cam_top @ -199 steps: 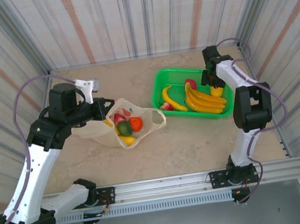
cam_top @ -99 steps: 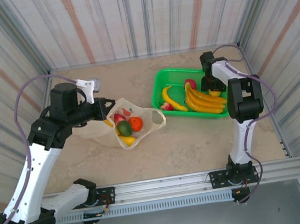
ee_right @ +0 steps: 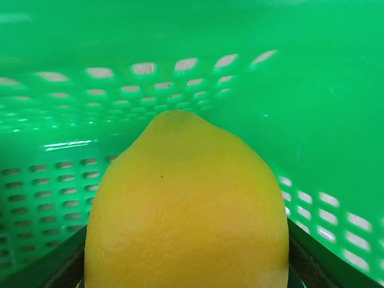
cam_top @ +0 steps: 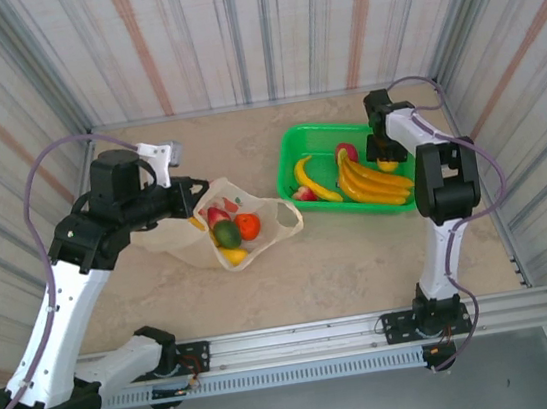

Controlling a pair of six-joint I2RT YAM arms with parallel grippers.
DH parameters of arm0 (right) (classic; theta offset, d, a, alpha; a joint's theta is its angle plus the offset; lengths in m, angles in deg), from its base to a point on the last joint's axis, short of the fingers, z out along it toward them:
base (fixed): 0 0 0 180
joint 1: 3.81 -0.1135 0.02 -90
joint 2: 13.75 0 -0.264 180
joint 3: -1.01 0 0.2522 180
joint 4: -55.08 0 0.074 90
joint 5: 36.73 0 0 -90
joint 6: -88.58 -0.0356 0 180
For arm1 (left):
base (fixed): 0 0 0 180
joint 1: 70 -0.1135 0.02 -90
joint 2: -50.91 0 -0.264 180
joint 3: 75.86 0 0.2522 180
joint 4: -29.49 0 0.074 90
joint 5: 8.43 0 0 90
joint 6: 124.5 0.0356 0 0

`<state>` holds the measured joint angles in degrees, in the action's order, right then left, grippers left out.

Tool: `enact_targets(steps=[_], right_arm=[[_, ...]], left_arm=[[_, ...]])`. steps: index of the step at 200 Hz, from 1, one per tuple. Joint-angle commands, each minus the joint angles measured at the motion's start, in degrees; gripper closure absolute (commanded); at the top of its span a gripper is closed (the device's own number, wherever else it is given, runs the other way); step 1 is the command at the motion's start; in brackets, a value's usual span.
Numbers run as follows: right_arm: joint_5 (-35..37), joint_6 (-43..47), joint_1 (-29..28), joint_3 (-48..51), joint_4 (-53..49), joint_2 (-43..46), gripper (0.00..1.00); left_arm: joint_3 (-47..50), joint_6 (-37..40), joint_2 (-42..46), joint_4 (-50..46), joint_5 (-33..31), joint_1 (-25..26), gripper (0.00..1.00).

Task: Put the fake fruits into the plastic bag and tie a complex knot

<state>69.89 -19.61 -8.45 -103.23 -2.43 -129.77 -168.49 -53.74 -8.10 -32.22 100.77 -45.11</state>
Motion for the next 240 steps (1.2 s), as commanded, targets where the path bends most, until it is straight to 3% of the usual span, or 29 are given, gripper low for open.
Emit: enact_targets(steps=[1,30,69,98,116,146,175,215,240], right_arm=[[0.9,1.8,-2.9,1.4,1.7,10.9,0.43],[-1.4,3.0,-7.0,2.3,2.7,20.6,0.43],[-21.8,4.9,-14.3,6.8,11.7,35.7,0.43],[-33.6,5.7,-24.8,7.4,17.4,41.9,0.45],[-37.1,7.2,-31.3,8.7,20.0,42.8,0.46],[-36.6,10.0,-42.1,9.8,17.8,39.6,0.47],[-34.1,7.5,-46.9,15.4,21.8,36.6,0.49],[-19.2,8.1,-53.2,13.6,20.6,24.8,0.50],[-15.3,6.0,-53.8,7.4,20.6,16.2,0.50]], left_arm=[[-1.7,1.5,0.6,-1.0,-1.0,0.3,1.00],[-1.5,1.2,0.8,-0.9,-0.8,0.3,1.00],[-1.7,0.7,1.2,-0.7,-0.1,0.3,1.00],[-1.9,0.3,1.3,-0.7,0.2,0.3,1.00],[-1.7,0.1,1.6,-0.8,-0.3,0.2,1.00],[-1.4,-0.6,2.1,-0.8,-0.7,0.1,1.00],[-1.7,-0.7,2.3,-1.1,-0.5,0.1,1.00],[-2.1,-0.6,2.9,-1.2,-0.4,0.1,1.00],[-1.8,-0.6,3.1,-1.2,-0.1,0.0,1.00]])
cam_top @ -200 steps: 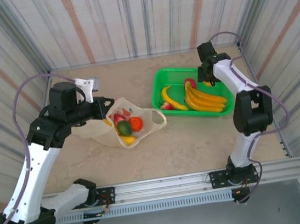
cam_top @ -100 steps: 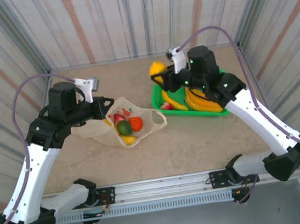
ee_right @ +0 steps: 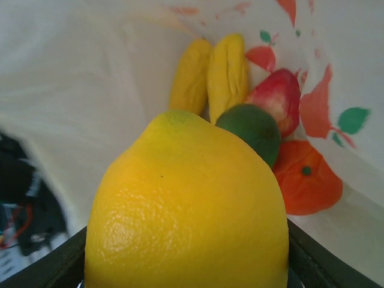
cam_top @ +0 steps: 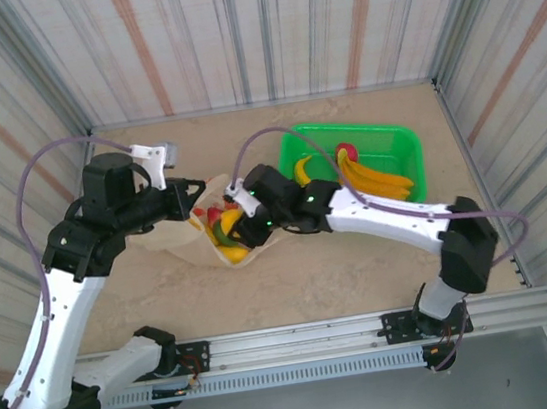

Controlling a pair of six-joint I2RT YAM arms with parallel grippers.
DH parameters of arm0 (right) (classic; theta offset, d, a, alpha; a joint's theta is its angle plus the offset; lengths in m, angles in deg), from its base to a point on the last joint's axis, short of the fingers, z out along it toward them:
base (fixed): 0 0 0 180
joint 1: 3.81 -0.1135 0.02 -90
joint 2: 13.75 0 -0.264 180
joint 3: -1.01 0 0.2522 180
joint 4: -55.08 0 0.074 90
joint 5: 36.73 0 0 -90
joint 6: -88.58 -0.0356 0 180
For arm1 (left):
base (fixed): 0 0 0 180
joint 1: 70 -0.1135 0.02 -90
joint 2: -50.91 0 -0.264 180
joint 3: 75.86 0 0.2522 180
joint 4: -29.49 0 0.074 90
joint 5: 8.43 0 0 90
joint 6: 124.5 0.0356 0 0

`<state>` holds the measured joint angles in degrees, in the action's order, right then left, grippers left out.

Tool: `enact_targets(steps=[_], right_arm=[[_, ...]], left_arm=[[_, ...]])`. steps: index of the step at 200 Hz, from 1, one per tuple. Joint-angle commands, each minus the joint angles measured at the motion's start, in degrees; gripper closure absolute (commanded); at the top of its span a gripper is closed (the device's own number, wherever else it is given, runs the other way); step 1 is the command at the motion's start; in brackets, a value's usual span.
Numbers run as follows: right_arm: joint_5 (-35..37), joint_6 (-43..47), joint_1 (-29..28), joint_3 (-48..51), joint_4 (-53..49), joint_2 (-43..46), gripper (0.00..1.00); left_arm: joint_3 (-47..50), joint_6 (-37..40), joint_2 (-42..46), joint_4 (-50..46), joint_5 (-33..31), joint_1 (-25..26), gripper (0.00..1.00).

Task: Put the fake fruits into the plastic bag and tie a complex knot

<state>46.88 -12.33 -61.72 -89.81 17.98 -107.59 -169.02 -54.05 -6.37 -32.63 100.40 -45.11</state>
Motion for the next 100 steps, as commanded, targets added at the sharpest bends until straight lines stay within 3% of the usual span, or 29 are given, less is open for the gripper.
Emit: enact_targets(steps=[1,55,85,100], right_arm=[[7.8,-1.4,-0.5,-6.2,0.4,-6.3,0.50],[11.4,-4.5,-0.4,-14.6,8.6,-18.0,0.49],[8.6,-6.6,0.8,-14.4,15.4,-20.3,0.47],[8.4,-7.8,1.5,-14.9,16.6,-21.5,0.39]], left_arm=[[-1.3,-0.3,1.4,-0.8,0.3,0.1,1.00],[-1.0,-0.7,2.4,-0.6,-0.6,0.0,1.00],[-1.6,0.0,2.5,-1.5,-1.8,0.0,1.00],[-1.4,0.1,2.5,-1.5,-2.1,0.0,1.00]])
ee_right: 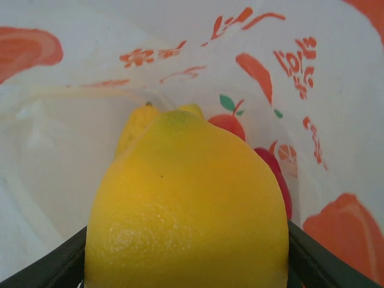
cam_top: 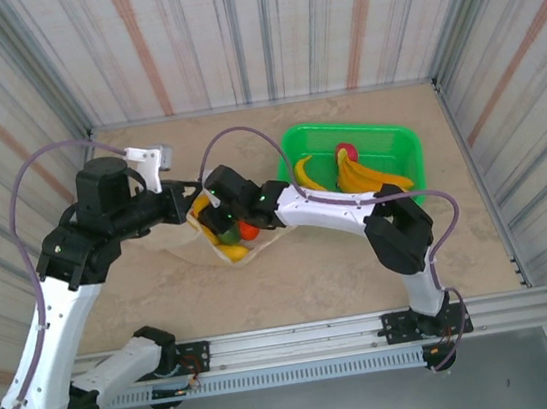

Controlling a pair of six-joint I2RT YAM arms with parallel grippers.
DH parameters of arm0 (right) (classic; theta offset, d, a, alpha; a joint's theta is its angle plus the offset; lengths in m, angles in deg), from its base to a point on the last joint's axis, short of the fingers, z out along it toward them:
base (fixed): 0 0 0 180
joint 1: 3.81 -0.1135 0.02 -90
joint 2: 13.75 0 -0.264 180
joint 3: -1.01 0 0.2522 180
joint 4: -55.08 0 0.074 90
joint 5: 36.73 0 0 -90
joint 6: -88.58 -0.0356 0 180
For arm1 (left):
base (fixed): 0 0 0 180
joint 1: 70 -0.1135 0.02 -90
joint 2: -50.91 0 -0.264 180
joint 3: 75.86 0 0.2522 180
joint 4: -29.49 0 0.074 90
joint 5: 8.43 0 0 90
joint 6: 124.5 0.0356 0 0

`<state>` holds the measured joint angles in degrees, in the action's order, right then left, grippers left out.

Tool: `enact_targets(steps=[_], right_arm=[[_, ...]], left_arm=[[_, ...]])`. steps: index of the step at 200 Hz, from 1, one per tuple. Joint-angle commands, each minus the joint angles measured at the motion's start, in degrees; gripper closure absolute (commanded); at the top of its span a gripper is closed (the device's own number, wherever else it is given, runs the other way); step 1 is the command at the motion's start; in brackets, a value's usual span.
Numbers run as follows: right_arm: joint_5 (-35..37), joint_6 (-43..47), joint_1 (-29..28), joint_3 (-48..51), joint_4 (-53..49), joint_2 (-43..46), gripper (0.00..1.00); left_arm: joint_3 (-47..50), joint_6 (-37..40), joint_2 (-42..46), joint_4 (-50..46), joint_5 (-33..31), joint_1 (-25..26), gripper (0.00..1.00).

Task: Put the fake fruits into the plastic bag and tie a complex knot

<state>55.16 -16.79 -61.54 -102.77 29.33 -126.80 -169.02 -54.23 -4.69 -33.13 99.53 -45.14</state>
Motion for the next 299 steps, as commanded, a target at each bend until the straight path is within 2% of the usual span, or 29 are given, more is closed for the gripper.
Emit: enact_targets(steps=[1,15,29,68,99,141,158,176,227,256,299], right_arm=[[0.1,-3.5,1.4,-2.0,5.3,-2.3,0.38],[-1.0,-4.4,1.8,-2.7,5.5,-2.8,0.26],[-1.7,-3.8,1.7,-2.3,6.0,-2.1,0.19],[-4.0,-3.0,1.8,2.2,8.1,1.8,0.18],[-5.1,-3.1,2.1,5.4,8.5,5.6,0.31],[-4.3,-3.9,2.3,11.3,8.6,12.3,0.72],[-4.1,-4.0,2.3,13.2,8.4,14.6,0.82],[-4.0,-4.1,2.3,14.8,8.0,17.4,0.84],[-1.9,-1.5,3.1,15.9,2.8,29.1,0.78],[-1.7,-2.1,9.1,15.8,-2.2,35.7,0.77],[-4.3,-6.0,27.8,16.5,-11.8,38.0,0.78]], left_arm=[[-1.3,0.2,0.8,-1.0,-1.3,0.0,1.00],[-1.4,0.2,0.5,-0.8,-1.1,0.0,1.00],[-1.6,0.2,0.1,-0.7,-0.9,0.0,1.00],[-2.3,0.3,-0.8,-0.5,-1.0,0.0,1.00],[-2.6,0.2,-1.0,-0.4,-1.0,0.0,1.00],[-2.6,0.3,-0.9,-0.9,-1.5,-0.1,1.00],[-2.6,0.2,-0.9,-0.9,-1.5,-0.3,1.00],[-2.7,0.3,-0.9,-0.9,-1.5,-0.3,1.00],[-2.0,0.4,-0.7,-0.9,-1.5,-0.4,1.00],[-1.2,0.4,-0.5,-0.6,-0.3,-0.4,1.00],[-0.8,0.6,-0.7,-0.5,0.5,-0.4,1.00]])
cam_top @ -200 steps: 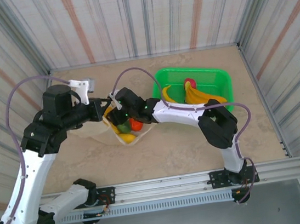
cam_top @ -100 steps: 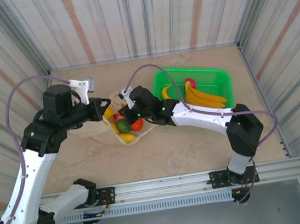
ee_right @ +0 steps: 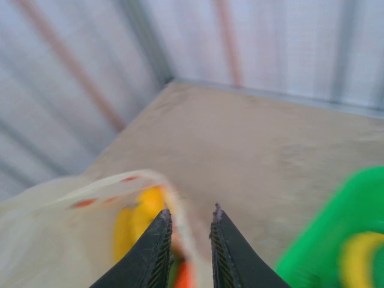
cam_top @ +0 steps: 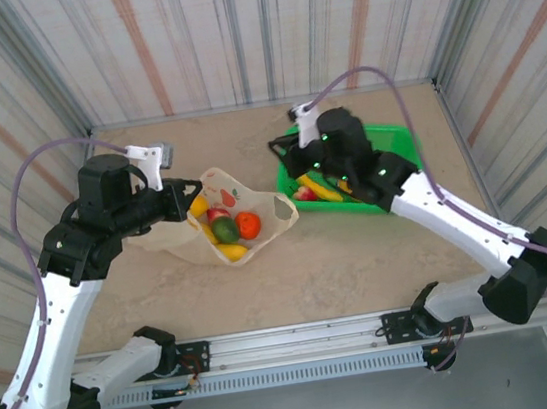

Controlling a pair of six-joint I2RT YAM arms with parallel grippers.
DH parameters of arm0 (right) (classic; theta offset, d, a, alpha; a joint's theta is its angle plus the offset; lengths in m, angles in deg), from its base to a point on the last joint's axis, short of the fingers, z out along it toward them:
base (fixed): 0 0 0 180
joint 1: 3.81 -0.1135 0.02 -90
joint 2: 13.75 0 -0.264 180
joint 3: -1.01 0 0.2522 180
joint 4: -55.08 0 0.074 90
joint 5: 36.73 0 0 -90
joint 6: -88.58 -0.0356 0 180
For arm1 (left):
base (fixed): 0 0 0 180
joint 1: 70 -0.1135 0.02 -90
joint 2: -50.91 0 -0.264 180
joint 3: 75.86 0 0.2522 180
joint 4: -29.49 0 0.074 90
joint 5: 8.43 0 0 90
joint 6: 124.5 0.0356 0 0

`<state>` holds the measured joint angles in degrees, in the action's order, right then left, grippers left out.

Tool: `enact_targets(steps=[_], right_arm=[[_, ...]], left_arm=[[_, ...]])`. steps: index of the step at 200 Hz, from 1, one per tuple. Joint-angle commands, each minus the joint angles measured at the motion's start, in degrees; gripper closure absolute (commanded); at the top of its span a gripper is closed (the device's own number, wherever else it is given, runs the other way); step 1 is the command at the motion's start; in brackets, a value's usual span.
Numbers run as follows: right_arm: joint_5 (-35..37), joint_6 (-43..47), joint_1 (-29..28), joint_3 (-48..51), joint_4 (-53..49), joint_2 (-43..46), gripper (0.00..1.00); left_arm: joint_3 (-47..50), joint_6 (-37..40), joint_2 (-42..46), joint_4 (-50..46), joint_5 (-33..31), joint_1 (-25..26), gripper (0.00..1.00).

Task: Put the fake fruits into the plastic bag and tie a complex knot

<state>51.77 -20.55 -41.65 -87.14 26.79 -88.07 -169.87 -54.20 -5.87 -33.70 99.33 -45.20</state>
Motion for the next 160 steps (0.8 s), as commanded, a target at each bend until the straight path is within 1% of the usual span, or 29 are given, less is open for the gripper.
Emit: enact_targets(steps=[1,21,34,53,68,80,95,113,122,125,133,136,148,160], right_arm=[[-0.9,-2.3,8.5,1.0,-9.5,-0.8,0.78],[-2.7,-4.1,17.3,0.8,-13.2,-4.0,0.72],[-3.9,-5.6,22.5,0.0,-15.3,-7.3,0.65],[-3.4,-6.3,27.4,-3.7,-19.7,-14.1,0.59],[-6.2,-6.5,30.4,-7.2,-22.3,-19.8,0.55],[-7.4,-6.5,31.5,-9.4,-23.5,-23.7,0.50],[-7.3,-6.4,32.1,-12.3,-25.0,-28.3,0.41],[-7.3,-6.9,32.2,-15.3,-25.8,-32.5,0.32],[-7.5,-7.0,32.1,-16.8,-26.0,-34.4,0.29],[-7.4,-7.1,32.1,-17.3,-26.2,-35.1,0.26],[-7.1,-6.8,31.9,-19.0,-26.9,-37.0,0.25],[-6.8,-6.8,32.0,-19.6,-27.2,-37.8,0.21],[-6.2,-6.6,32.0,-22.0,-28.4,-41.0,0.20],[-7.3,-6.4,32.1,-24.4,-29.5,-43.8,0.20]], left_arm=[[0.0,0.6,0.6,0.1,0.7,-0.4,1.00],[0.0,0.8,0.5,0.0,0.5,-0.4,1.00],[0.0,1.1,0.3,0.0,0.8,-0.4,1.00],[-0.1,1.7,0.1,-0.2,0.8,-0.4,1.00],[-0.4,2.1,-0.2,-0.5,0.6,-0.4,1.00],[-0.9,2.5,-0.4,-0.7,0.5,-0.4,1.00],[-1.4,3.0,-0.8,-1.1,0.5,-0.4,1.00],[-1.7,3.3,-1.0,-1.3,0.4,-0.4,1.00],[-1.7,3.4,-1.0,-1.3,0.3,-0.3,1.00],[-1.7,3.3,-1.1,-1.4,0.3,-0.3,1.00],[-1.6,3.1,-1.1,-1.2,0.4,-0.3,1.00],[-1.5,3.1,-1.1,-1.1,0.5,-0.3,1.00],[-1.4,3.0,-1.1,-0.9,0.7,-0.3,1.00],[-1.7,3.0,-1.4,-0.9,0.8,-0.4,1.00]])
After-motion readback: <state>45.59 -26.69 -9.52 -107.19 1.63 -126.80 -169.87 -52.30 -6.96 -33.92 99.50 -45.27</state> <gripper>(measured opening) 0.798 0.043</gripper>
